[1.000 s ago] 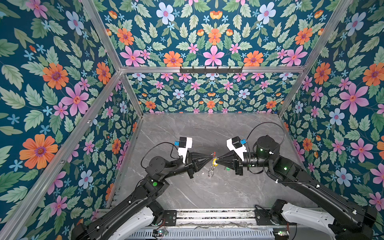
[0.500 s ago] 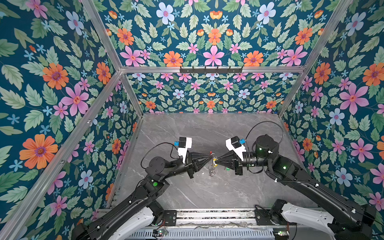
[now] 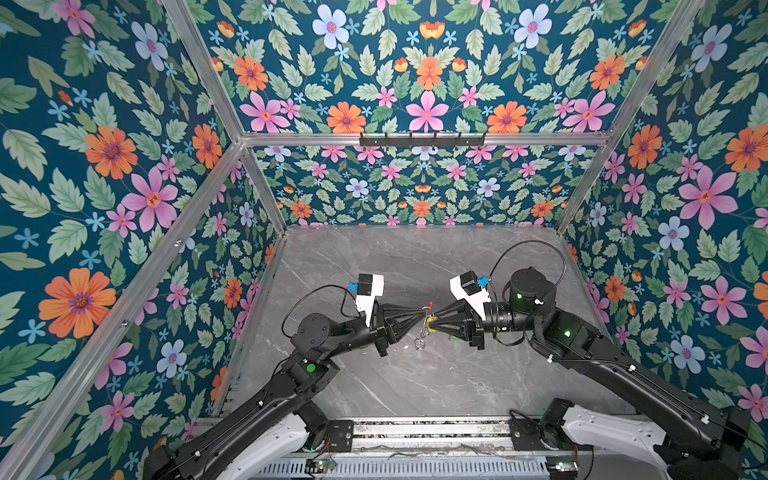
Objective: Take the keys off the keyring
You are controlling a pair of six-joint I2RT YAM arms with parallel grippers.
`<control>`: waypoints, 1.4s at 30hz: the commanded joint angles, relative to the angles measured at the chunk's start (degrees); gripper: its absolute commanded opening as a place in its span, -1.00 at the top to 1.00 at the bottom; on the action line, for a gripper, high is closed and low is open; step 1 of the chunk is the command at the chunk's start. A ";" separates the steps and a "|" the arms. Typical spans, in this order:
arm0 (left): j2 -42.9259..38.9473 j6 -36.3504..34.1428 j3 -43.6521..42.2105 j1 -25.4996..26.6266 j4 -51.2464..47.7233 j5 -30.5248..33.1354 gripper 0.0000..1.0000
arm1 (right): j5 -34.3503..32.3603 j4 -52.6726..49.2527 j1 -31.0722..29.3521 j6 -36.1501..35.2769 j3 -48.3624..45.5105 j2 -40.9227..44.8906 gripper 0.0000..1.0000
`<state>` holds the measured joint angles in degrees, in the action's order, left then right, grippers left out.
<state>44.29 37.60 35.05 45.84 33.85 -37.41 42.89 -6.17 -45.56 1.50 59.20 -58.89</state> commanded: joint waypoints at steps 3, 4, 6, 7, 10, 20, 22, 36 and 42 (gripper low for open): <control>-0.07 0.41 -0.03 -0.05 2.63 0.36 1.00 | 1.56 1.24 -0.03 1.05 0.74 -0.34 0.90; -0.08 0.45 -0.14 -0.05 2.71 0.41 1.00 | 1.58 1.23 -0.04 1.12 0.78 -0.42 0.90; 0.00 0.80 -0.23 -0.01 3.51 0.23 1.00 | 1.82 1.17 -0.05 1.10 0.79 -0.43 1.00; 0.09 0.80 -0.21 0.02 3.66 0.08 1.00 | 1.75 1.18 -0.05 1.14 0.68 -0.35 1.00; 0.28 1.06 -0.25 0.00 4.21 -0.62 1.00 | 1.09 1.43 -0.05 1.18 0.48 0.25 1.00; -1.18 0.58 -1.17 -0.05 4.39 -1.64 1.00 | 3.84 -0.72 2.55 2.43 2.54 -0.90 1.00; -1.40 0.72 -1.40 -0.05 5.02 -2.01 1.00 | 4.69 -0.51 3.06 3.09 2.72 -1.43 1.00; -1.74 1.51 -2.10 0.05 7.05 -3.44 1.00 | 5.00 -1.38 3.55 5.21 4.89 -4.02 1.00; -3.09 2.07 -3.12 0.11 9.13 -1.67 1.00 | 4.04 -2.51 3.57 5.56 4.81 -4.81 1.00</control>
<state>41.89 39.03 32.14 45.82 37.71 -38.44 48.84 -8.01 -42.04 6.04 64.10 -63.42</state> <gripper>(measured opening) 0.051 0.059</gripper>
